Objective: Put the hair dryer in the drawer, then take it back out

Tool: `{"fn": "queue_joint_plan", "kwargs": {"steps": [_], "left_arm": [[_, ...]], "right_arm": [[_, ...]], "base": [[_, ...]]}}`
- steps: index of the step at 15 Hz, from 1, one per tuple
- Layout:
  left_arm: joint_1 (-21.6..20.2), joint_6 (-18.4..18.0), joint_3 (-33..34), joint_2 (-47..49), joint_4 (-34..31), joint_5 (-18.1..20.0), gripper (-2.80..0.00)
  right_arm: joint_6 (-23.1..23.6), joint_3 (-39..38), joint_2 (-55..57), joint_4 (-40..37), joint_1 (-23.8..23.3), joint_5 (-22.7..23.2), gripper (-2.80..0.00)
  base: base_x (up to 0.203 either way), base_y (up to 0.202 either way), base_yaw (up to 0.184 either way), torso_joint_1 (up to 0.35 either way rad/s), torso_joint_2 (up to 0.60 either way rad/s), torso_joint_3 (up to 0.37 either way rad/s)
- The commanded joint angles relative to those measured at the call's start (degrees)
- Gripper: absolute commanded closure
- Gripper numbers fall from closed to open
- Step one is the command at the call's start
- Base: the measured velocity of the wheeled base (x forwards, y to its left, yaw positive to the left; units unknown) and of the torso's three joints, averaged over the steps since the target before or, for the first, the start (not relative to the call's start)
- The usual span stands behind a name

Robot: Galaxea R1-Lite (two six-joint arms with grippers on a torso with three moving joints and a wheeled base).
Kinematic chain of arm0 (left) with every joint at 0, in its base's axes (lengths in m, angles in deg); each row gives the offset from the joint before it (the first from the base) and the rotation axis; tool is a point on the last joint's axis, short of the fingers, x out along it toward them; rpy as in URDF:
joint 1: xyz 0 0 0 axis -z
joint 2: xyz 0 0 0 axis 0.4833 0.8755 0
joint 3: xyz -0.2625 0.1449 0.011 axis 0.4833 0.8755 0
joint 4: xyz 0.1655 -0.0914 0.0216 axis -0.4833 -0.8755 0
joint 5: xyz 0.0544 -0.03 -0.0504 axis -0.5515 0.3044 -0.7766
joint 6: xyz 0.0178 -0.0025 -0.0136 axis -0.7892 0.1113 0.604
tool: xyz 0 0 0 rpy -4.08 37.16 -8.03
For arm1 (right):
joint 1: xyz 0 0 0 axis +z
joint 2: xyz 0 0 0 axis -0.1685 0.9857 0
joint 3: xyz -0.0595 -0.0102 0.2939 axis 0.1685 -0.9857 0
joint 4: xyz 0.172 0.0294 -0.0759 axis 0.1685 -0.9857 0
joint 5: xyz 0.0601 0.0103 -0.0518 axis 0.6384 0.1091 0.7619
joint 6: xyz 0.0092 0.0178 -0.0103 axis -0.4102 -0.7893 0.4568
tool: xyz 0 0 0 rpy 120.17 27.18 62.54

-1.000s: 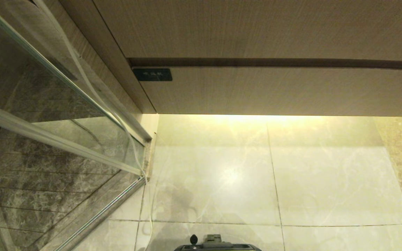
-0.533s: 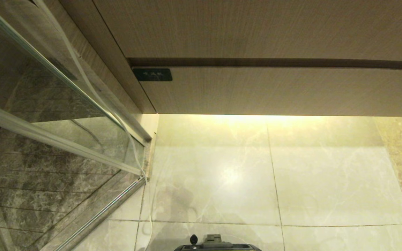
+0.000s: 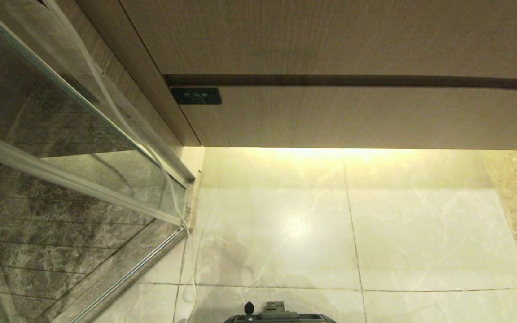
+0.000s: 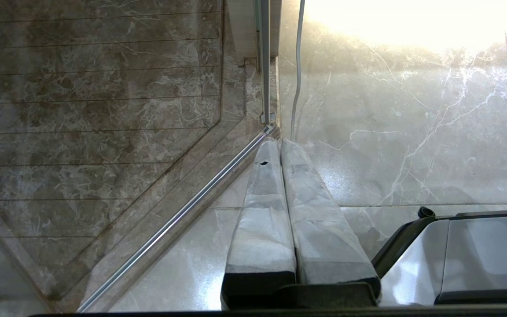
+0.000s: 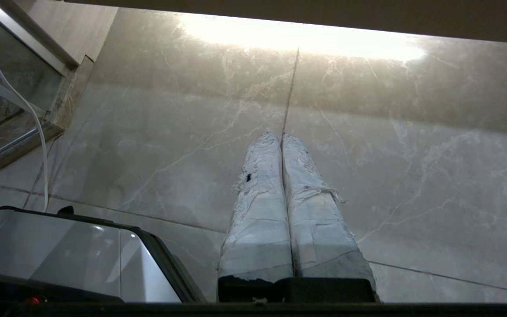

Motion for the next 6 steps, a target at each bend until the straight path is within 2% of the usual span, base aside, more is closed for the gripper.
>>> {"fn": "queue_joint_plan", "kwargs": {"steps": [1,6], "left_arm": [[-0.01,-0.03,0.09,0.00,-0.02,0.00,0.00],[0.06,-0.03,0.09,0.00,-0.02,0.00,0.00]], "right_arm": [[0.12,-2.29,-2.16,0.10,0.02,0.04,0.00],[-0.32,-2.29,-2.16,-0.08,-0.01,0.11,0.00]], "base": [[0.000,0.000,0.000,0.000,0.00,0.000],[0.000,0.000,0.000,0.000,0.00,0.000]]}}
